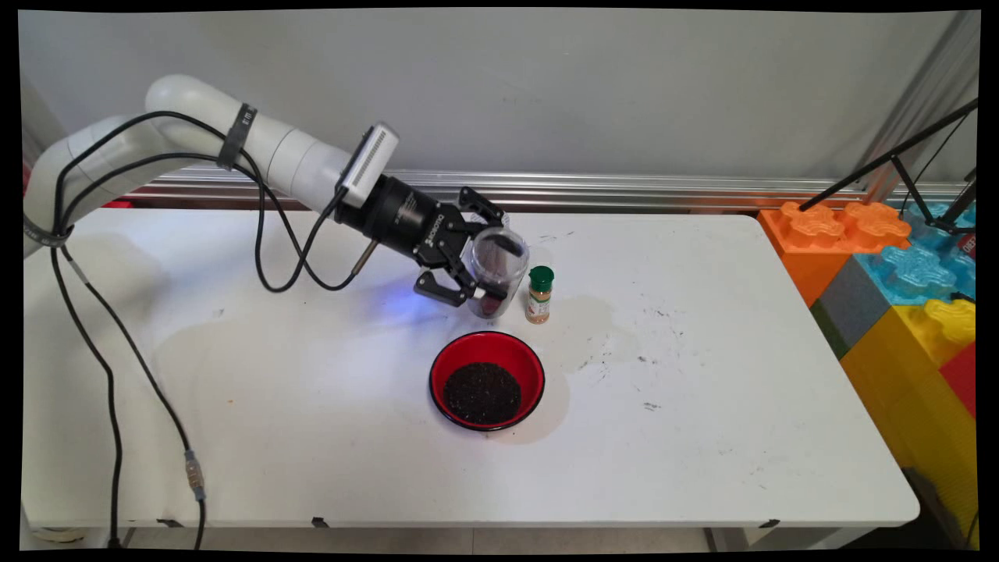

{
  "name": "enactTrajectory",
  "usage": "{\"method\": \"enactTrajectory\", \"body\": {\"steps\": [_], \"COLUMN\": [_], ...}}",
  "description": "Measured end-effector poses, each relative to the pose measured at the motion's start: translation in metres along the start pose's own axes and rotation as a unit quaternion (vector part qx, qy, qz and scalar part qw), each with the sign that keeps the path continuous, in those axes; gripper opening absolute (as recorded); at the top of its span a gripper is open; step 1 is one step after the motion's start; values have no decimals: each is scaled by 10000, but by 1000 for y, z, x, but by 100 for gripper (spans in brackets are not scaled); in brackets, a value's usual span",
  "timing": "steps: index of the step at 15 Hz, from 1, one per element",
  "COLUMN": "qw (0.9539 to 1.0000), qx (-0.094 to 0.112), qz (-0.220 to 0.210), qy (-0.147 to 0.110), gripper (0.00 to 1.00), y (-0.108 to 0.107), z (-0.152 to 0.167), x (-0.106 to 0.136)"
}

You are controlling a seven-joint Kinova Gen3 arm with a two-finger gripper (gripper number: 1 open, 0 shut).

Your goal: Pour the black seasoning powder in the red bowl

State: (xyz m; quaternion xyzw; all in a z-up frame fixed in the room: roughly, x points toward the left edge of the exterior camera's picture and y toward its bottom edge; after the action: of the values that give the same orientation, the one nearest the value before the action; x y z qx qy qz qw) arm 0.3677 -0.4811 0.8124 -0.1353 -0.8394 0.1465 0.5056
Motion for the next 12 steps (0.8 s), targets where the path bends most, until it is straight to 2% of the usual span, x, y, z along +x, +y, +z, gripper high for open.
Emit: {"method": "enactTrajectory", "body": {"steps": [3, 7, 10, 12], "qw": [9983, 9930, 9855, 9787], "qx": [-182, -351, -503, -610], "qz": [521, 1066, 1538, 1872], "qy": [-177, -374, -510, -589], "gripper": [0, 0, 0, 0], "y": [5, 7, 9, 10], "z": [3, 4, 4, 5], "x": [2, 2, 2, 1]}}
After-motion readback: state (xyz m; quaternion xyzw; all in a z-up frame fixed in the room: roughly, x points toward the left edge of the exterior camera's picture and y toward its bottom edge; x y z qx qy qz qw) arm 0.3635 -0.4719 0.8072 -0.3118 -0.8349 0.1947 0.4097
